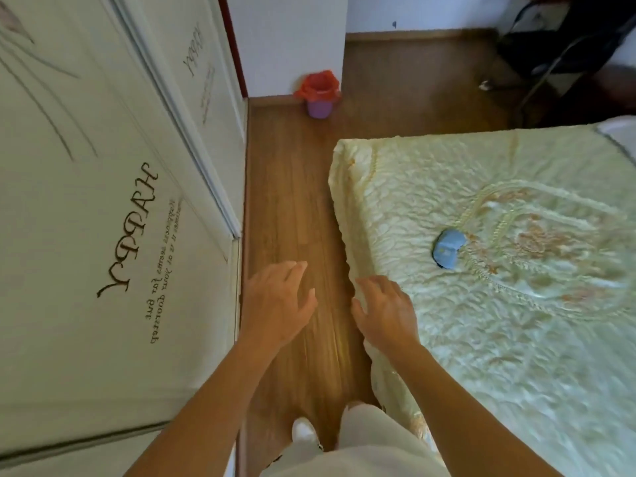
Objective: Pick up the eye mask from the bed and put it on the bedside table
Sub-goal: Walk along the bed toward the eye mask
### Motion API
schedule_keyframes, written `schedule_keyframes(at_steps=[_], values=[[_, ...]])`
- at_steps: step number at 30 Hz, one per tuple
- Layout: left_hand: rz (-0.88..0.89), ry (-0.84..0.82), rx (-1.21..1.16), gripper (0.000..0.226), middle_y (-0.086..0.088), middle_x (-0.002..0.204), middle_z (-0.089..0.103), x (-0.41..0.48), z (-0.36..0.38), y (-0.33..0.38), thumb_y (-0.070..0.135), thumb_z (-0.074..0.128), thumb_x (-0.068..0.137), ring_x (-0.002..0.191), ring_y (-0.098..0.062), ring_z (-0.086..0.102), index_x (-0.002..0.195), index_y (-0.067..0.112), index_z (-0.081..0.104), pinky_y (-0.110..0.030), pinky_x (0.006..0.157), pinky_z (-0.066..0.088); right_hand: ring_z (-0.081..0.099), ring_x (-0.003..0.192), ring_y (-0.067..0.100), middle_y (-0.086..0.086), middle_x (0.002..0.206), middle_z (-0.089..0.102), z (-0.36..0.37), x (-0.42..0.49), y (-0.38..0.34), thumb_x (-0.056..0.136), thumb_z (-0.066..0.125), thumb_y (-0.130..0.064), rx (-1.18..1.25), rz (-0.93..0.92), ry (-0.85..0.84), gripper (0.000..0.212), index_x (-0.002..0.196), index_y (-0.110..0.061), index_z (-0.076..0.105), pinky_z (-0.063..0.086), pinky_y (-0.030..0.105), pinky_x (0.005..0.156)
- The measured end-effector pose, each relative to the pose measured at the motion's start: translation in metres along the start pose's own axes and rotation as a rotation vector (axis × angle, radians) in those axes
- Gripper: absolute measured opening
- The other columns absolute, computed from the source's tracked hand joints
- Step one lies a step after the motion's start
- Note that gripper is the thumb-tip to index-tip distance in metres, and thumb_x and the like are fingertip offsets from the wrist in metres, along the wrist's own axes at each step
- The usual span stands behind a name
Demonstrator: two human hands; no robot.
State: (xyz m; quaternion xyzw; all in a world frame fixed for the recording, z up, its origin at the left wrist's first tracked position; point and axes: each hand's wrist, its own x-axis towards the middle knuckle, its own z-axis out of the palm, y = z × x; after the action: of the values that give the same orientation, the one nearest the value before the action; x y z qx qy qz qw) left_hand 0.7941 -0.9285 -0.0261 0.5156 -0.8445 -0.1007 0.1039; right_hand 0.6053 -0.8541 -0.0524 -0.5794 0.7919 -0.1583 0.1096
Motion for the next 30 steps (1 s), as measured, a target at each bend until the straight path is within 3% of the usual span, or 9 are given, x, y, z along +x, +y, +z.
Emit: schedule_keyframes(at_steps=[7, 16, 19, 23, 30], values=[[0.265, -0.064, 0.004, 0.055, -0.003, 0.134, 0.062, 0.115, 0.025, 0.046, 0.049, 0.045, 0.092, 0.122, -0.019, 0.056, 0.138, 0.019, 0.052, -0.041, 0.098, 0.049, 0.061, 0.12, 0.032, 0.01, 0.131, 0.067, -0.011, 0.064, 0.052, 0.091, 0.061, -0.032, -0.014, 0.241, 0.088, 0.039, 0.127, -0.018, 0.066, 0.048, 0.048, 0.099], [0.532, -0.208, 0.063, 0.053, -0.003, 0.124, 0.067, 0.272, 0.069, 0.128, 0.047, 0.046, 0.09, 0.11, -0.022, 0.062, 0.133, 0.018, 0.054, -0.04, 0.09, 0.053, 0.065, 0.114, 0.036, 0.013, 0.129, 0.068, -0.023, 0.162, 0.154, 0.091, 0.061, -0.034, 0.038, 0.48, 0.168, 0.039, 0.127, -0.019, 0.066, 0.052, 0.051, 0.094], [0.606, -0.249, 0.078, 0.056, -0.004, 0.131, 0.064, 0.314, 0.089, 0.159, 0.049, 0.042, 0.091, 0.116, -0.023, 0.06, 0.137, 0.019, 0.052, -0.04, 0.094, 0.051, 0.065, 0.114, 0.035, 0.012, 0.128, 0.068, -0.034, 0.188, 0.191, 0.091, 0.063, -0.034, 0.026, 0.544, 0.186, 0.039, 0.127, -0.019, 0.066, 0.052, 0.051, 0.093], [0.695, -0.304, 0.073, 0.052, -0.005, 0.129, 0.065, 0.357, 0.119, 0.195, 0.043, 0.049, 0.09, 0.114, -0.024, 0.061, 0.135, 0.017, 0.055, -0.04, 0.093, 0.051, 0.066, 0.112, 0.036, 0.013, 0.126, 0.069, -0.041, 0.206, 0.235, 0.089, 0.064, -0.033, 0.016, 0.642, 0.193, 0.038, 0.124, -0.019, 0.065, 0.053, 0.05, 0.091], [0.859, -0.465, 0.078, 0.052, -0.003, 0.134, 0.061, 0.406, 0.167, 0.242, 0.041, 0.045, 0.091, 0.117, -0.023, 0.057, 0.137, 0.018, 0.053, -0.04, 0.096, 0.049, 0.07, 0.105, 0.036, 0.013, 0.118, 0.073, -0.022, 0.216, 0.279, 0.083, 0.076, -0.028, 0.027, 0.811, 0.181, 0.038, 0.118, -0.015, 0.07, 0.058, 0.05, 0.084]])
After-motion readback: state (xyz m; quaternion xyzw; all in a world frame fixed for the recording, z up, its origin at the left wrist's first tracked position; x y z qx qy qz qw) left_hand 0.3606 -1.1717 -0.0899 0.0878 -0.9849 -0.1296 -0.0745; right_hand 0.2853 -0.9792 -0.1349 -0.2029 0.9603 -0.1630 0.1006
